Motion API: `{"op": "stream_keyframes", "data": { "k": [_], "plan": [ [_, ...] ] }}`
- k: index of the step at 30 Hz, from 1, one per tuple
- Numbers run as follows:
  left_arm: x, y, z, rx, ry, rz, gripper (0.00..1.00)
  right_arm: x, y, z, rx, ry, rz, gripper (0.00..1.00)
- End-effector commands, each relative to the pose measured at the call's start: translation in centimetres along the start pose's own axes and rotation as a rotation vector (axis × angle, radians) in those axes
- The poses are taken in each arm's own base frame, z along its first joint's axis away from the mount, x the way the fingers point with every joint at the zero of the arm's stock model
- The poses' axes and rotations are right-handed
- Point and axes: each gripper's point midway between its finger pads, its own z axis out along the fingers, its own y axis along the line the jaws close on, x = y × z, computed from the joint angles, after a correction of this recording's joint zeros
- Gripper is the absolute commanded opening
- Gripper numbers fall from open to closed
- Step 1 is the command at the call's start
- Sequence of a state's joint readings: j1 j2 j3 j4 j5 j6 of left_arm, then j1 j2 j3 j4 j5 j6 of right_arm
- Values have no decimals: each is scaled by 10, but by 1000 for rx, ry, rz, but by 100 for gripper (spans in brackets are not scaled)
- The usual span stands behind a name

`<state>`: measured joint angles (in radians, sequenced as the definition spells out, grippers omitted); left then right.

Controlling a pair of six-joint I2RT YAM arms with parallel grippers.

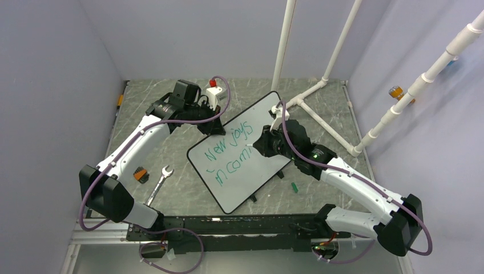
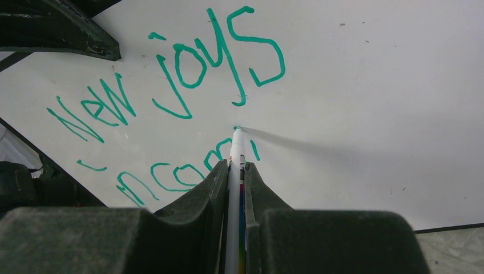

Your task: Write a sentence on the whiteboard

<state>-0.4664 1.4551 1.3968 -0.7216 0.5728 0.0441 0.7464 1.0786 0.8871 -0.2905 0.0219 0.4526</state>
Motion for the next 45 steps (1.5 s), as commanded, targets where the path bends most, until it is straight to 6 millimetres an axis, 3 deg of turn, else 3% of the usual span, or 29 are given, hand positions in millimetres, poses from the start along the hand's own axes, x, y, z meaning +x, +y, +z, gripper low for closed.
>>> {"op": "stream_keyframes", "data": {
  "k": [1,19,45],
  "plan": [
    [5,10,2,-59,17,152,0,-9,-10,-1,40,-43,-3,0],
    [3,9,1,-55,10,155,0,-31,-6,-24,46,-105,-2,0],
    [3,14,1,-85,16,152,0,-5,-20,-5,81,-38,4,0]
  ]
}}
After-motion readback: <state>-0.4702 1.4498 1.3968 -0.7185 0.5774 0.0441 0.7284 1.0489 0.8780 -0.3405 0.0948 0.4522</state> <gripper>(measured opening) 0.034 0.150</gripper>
